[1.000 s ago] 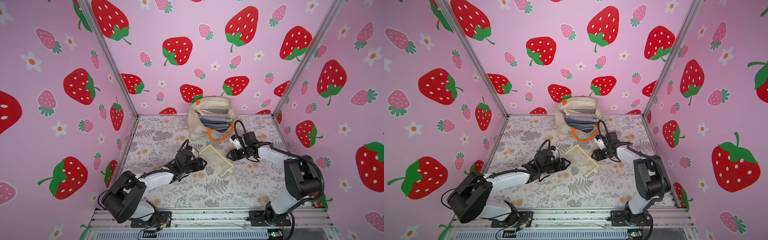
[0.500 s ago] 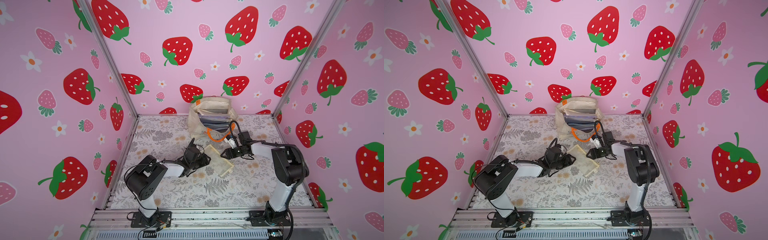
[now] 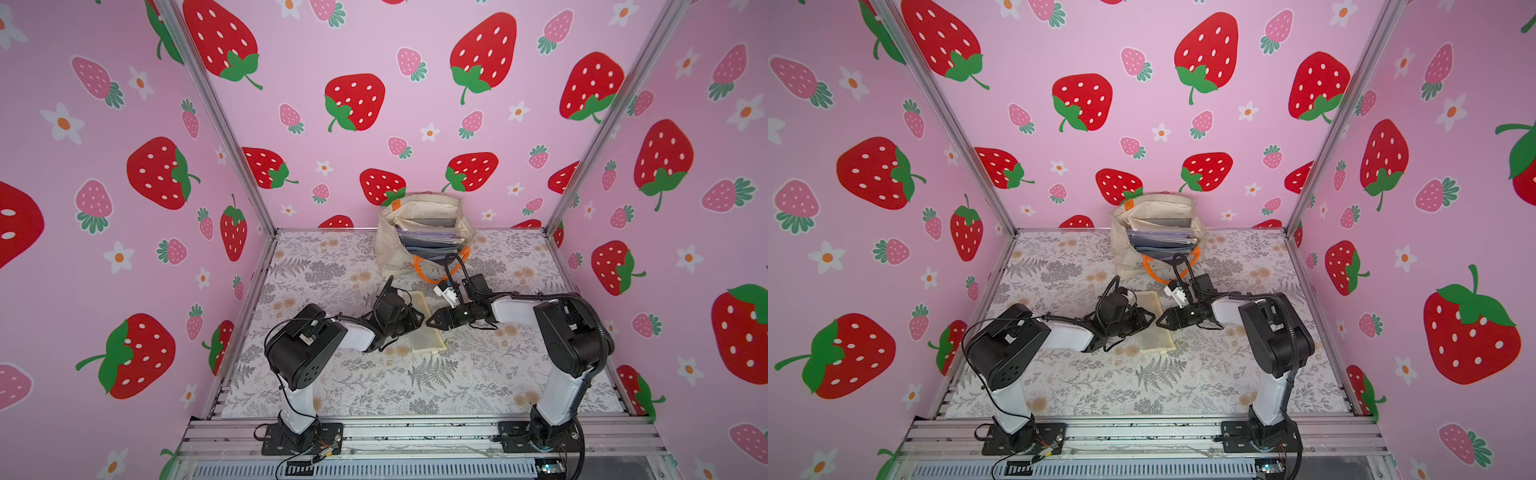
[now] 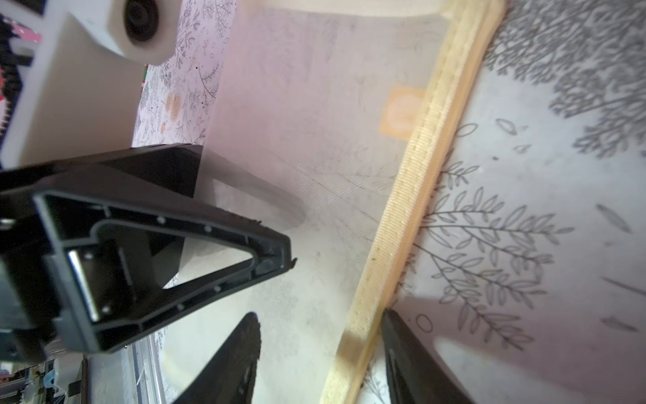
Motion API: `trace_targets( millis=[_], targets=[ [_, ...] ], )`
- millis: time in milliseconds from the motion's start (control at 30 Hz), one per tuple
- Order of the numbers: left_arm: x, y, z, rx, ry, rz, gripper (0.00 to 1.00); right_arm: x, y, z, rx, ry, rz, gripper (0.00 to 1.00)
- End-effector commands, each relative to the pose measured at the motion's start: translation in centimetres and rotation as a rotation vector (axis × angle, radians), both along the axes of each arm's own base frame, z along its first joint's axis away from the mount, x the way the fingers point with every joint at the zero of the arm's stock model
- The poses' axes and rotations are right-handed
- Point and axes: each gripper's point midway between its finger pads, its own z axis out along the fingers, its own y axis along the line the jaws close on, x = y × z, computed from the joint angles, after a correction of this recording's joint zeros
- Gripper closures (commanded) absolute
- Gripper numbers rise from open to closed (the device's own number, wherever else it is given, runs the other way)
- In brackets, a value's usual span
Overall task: Put the pencil pouch into the canvas bag
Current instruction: Pick up the pencil pouch from the center of the board.
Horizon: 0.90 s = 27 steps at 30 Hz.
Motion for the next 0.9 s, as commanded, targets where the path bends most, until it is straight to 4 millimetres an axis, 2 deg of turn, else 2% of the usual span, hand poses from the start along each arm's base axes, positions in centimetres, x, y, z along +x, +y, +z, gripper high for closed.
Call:
trace_targets(
  millis=[0,133,233,367,600,700,867],
  targets=[
    [-1.1,0.3,0.0,0.004,0.012,-0.015,0.74,-0.1,0.2,2.5,0.051,-0.037,-0.013,0.44],
    [-1.8,0.6,1.8,-0.01,-0.041,-0.041,1.0,-1.0,-0.4,4.1,0.068,-0.059,-0.029,0.43],
    [-2.8,0.4,3.9,-0.038,-0.11,-0.095,1.0,-1.7,-0.9,5.4,0.085,-0.076,-0.045,0.41],
    [-5.4,-0.4,8.1,-0.059,-0.262,-0.215,1.0,-2.9,-1.0,8.1,0.153,-0.097,-0.048,0.37],
    [-9.5,-0.3,15.1,-0.063,-0.521,-0.352,1.0,-5.6,0.0,15.1,0.339,-0.225,0.058,0.3],
    [-10.8,-0.2,17.5,-0.099,-0.597,-0.398,1.0,-6.8,0.8,17.3,0.391,-0.274,0.121,0.29],
    [-12.1,-0.2,20.0,-0.149,-0.67,-0.442,1.0,-8.4,2.1,19.2,0.449,-0.326,0.199,0.32]
  ],
)
